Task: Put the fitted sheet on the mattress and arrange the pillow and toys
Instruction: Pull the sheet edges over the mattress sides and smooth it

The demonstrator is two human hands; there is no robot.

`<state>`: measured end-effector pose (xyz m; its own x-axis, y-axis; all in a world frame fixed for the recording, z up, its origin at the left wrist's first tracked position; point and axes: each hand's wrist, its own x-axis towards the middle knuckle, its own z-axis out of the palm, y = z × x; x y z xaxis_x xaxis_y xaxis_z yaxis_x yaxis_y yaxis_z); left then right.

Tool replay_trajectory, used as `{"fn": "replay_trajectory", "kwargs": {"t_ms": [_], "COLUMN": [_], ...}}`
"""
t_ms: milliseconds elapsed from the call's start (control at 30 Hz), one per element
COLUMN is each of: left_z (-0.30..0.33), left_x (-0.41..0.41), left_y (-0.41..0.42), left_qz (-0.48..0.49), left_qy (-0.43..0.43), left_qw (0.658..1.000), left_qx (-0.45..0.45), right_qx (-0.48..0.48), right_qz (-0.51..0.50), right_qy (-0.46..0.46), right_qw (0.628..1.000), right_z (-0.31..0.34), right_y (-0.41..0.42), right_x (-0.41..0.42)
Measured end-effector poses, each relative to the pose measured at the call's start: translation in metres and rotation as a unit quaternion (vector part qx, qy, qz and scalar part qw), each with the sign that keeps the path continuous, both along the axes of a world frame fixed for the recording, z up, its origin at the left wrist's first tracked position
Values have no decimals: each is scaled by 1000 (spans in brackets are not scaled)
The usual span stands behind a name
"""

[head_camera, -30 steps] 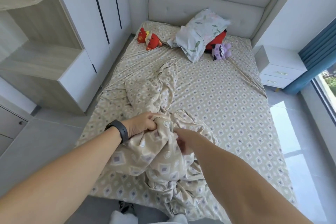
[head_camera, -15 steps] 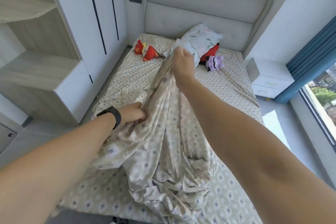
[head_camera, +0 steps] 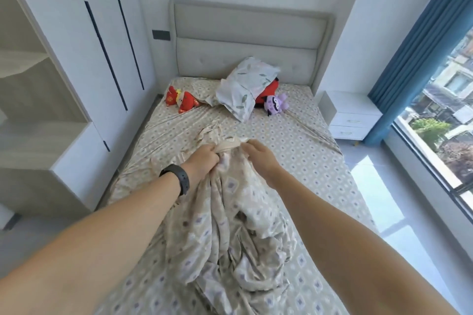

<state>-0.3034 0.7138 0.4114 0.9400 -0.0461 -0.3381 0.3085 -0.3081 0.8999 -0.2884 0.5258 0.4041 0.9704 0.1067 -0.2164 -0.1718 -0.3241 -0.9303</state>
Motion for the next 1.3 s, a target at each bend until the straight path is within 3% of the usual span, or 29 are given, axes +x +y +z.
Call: {"fn": "replay_trajectory", "kwargs": {"t_ms": [100, 233, 333, 467, 533, 600, 667, 767, 867, 933, 1000, 1133, 1300], "left_z": [-7, -7, -1, -1, -2, -10, -28, -59, -78, -76, -71, -62, -38], "left_x": [-7, 0, 5, 8, 8, -3, -18, -35, -25, -7, 18, 50, 49], "left_y": [-32, -63, -75, -72, -62, -50, -43, -51, -60, -62, -57, -51, -55], "left_qz": [100, 210, 179, 174, 162, 105, -16, -190, -197, -125, -81, -132, -87], "left_qy": [40, 41, -6, -50, -109, -217, -305, -311, -266, -215, -213, -221, -252], "left_qw": [986, 936, 952, 963, 973, 968, 919, 842, 773, 781, 812, 880, 944], "left_qx": [-125, -278, -250, -201, -119, 68, 250, 397, 542, 573, 537, 399, 194], "right_qx": [-7, 11, 56, -60, -10, 99, 203, 313, 344, 359, 345, 300, 126], "right_qz": [23, 41, 86, 58, -7, -82, -134, -150, -161, -165, -201, -235, -91], "right_qy": [34, 79, 97, 40, 58, 78, 88, 84, 64, 44, 24, 36, 120], "right_qw": [999, 996, 990, 996, 998, 989, 966, 934, 923, 917, 917, 924, 981], "right_z": [-32, -83, -91, -78, -66, -39, 1, 50, 87, 105, 112, 94, 44], "right_y": [-21, -29, -18, -14, -17, -20, -21, -15, -7, -7, -8, -37, -61], "right_x": [-24, -78, -88, -47, -17, 10, 38, 76, 85, 86, 93, 107, 58]}}
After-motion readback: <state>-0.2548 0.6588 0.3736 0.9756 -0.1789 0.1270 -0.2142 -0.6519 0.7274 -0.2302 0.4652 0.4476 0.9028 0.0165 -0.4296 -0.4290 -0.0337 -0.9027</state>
